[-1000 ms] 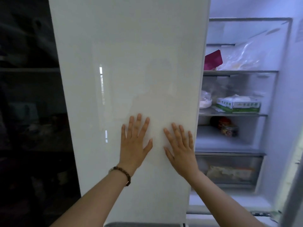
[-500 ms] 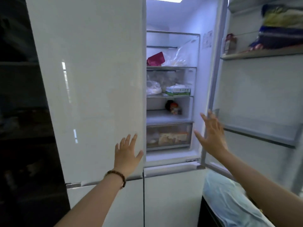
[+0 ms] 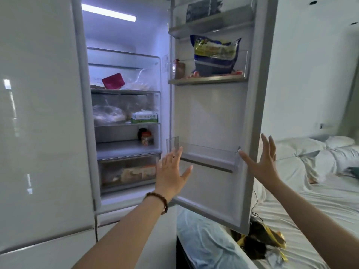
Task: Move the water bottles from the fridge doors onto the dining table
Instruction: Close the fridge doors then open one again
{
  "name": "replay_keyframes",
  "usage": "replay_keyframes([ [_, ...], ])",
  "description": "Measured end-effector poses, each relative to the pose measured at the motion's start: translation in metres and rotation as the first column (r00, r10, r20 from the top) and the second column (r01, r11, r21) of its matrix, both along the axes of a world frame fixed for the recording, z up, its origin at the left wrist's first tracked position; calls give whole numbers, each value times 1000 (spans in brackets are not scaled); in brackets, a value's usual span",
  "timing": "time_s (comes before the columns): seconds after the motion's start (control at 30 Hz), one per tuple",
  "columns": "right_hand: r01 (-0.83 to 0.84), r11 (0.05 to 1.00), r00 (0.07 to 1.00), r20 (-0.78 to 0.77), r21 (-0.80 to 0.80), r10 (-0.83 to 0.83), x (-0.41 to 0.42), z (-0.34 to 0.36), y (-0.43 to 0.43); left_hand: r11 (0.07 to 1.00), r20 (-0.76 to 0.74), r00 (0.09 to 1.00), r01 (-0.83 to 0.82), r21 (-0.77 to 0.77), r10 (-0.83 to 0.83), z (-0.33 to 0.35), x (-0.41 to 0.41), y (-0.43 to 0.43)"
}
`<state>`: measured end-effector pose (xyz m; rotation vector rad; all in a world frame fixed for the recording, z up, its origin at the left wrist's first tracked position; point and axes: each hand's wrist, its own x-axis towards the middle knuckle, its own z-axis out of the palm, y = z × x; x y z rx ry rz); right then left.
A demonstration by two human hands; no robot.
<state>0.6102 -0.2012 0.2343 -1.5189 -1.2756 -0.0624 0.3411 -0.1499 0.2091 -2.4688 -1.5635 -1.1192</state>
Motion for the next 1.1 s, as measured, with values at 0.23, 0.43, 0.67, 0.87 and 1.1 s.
replay_keyframes([
  [0.23, -161, 985, 976, -157, -67, 148, 94, 9, 39, 987, 24, 990, 141, -82, -140, 8, 166, 27],
  [0.43, -423, 902, 885, -255, -89, 390, 110, 8, 69, 997, 48, 997, 62, -41, -60, 21, 195, 29],
  [0.67, -409, 905, 847, -317, 121, 426, 74, -13, 71, 998, -25, 999, -28, 55, 30, 26, 155, 9],
  [0.87, -621, 759, 747, -145, 198, 649, 16, -18, 58, 987, 224, 972, -101, 125, 71, 19, 85, 2],
  [1.1, -813, 540, 562, 56, 219, 825, -85, -18, 70, 992, 574, 819, -84, 97, 13, 25, 14, -7],
])
